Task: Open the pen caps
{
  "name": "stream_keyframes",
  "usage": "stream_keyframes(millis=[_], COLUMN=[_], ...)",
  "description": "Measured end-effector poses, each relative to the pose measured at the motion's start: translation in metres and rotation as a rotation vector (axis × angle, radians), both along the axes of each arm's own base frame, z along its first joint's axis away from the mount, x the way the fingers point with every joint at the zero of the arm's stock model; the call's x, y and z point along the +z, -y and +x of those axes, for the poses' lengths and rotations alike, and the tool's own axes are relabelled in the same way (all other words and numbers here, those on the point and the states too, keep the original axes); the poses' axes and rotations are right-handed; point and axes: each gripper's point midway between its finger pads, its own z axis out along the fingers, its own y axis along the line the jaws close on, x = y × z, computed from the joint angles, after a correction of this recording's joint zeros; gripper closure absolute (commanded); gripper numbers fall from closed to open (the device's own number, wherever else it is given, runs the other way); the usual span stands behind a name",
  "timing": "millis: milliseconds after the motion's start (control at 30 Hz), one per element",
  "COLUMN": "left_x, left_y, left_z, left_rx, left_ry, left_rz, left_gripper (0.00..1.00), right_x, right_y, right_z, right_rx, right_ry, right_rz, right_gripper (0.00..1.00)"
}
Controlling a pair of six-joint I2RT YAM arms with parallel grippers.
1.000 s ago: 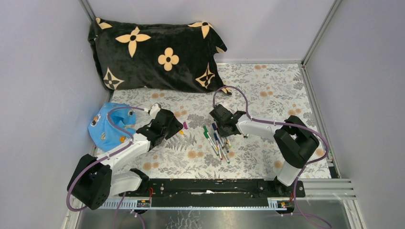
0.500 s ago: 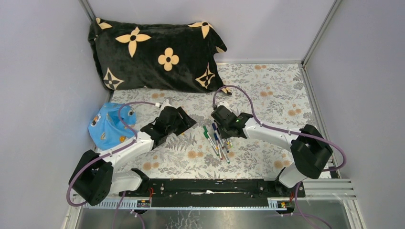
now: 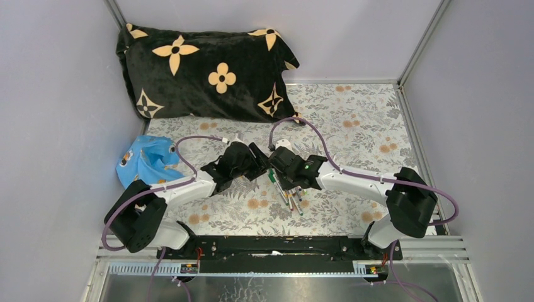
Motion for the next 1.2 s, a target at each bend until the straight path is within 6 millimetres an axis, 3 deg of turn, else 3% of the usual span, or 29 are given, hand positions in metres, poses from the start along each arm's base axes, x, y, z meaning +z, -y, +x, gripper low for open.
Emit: stream_keyframes(millis=[400,867,967,1200], left_x=[-0.001,-0.004,-0.004,-0.003], left_y=[0.023,0.021,0.020,0.015], left_z=[0.001,0.006,0.007,0.009], left_rx=[-0.007,0.045,0.050,0.077], left_ry=[-0.026,-0.045,-0.042,-0.043], left_rz=[-0.044,-0.036,-0.025,-0.006], left_gripper=[0.44,0.76,1.00,1.00], right_x=[0.010,0.012,0.013,0.014], right_y=[-0.014,-0.016,-0.017,-0.019], right_z=[-0.003,-0.006,-0.006,-0.006], right_rx=[0.016,0.017,0.016,0.014], right_ry=[0.013,0.013,0.015,0.018], right_rz=[0.034,0.042,0.047,0.056], right_gripper=[1.00,1.00,1.00,1.00])
